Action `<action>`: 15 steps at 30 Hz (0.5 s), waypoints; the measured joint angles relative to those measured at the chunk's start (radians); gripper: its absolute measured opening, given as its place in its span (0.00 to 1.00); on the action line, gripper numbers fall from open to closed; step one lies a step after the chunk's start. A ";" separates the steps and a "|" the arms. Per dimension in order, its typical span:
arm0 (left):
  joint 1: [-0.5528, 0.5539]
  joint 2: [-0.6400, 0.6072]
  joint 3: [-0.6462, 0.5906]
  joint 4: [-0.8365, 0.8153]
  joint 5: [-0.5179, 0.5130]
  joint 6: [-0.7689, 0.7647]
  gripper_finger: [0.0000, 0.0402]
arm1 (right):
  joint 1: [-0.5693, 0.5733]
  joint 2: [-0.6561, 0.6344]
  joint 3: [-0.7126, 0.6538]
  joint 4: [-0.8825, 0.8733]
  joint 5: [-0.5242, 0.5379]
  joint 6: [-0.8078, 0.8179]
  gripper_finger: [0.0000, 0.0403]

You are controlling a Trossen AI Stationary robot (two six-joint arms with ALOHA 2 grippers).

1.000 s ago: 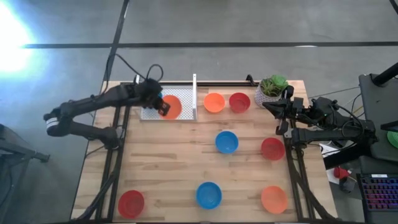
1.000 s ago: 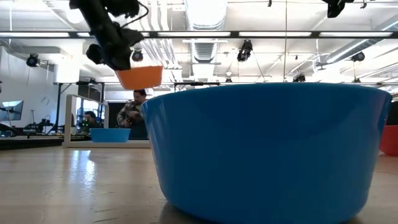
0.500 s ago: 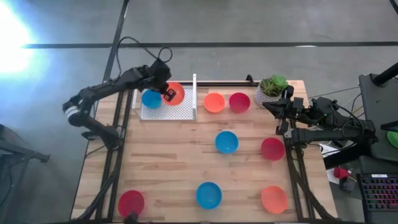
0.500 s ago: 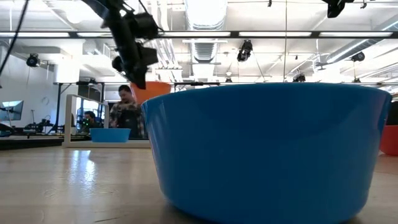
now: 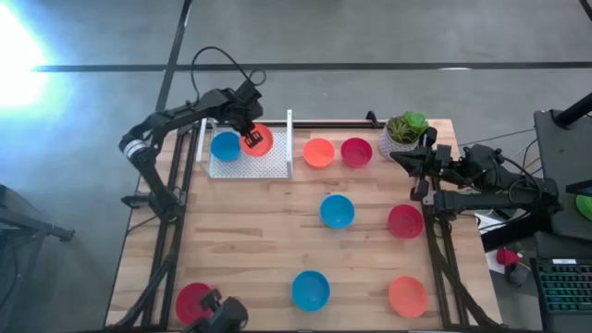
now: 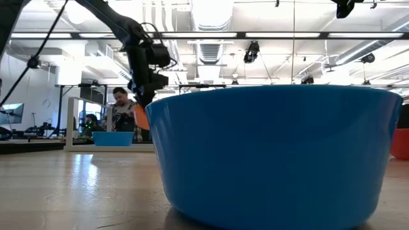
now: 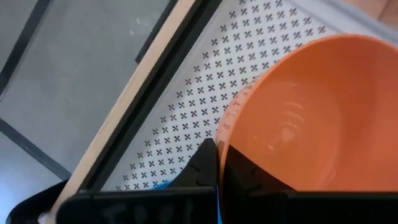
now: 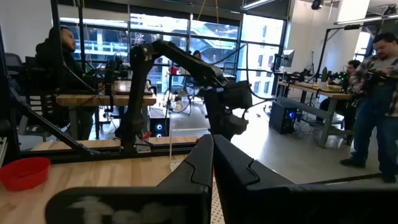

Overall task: Pick & Place Mini bowls
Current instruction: Put the left orange bowl on the shelf

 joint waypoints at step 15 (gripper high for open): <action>0.013 0.106 -0.001 0.083 -0.001 0.039 0.00 | 0.000 0.000 0.000 0.000 0.000 -0.003 0.02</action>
